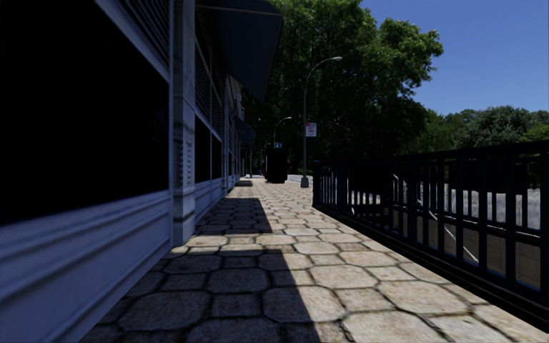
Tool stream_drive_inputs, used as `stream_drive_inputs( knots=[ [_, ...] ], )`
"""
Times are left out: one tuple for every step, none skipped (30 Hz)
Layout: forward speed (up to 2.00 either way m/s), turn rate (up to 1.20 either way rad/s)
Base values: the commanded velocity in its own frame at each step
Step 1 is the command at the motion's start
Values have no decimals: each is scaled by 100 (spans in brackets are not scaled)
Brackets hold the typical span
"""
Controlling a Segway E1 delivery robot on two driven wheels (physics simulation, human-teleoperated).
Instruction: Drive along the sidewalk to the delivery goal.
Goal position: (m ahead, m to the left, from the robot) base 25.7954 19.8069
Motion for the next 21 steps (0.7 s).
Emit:
stream_drive_inputs(
  knots=[
    [200,0],
    [200,0],
    [200,0],
    [200,0],
    [200,0],
    [200,0],
    [200,0],
    [200,0],
    [200,0],
    [200,0],
    [200,0],
    [200,0],
    [200,0],
    [200,0],
    [200,0],
    [200,0],
    [200,0],
    [200,0],
    [200,1],
    [200,5],
    [200,11]
  ],
)
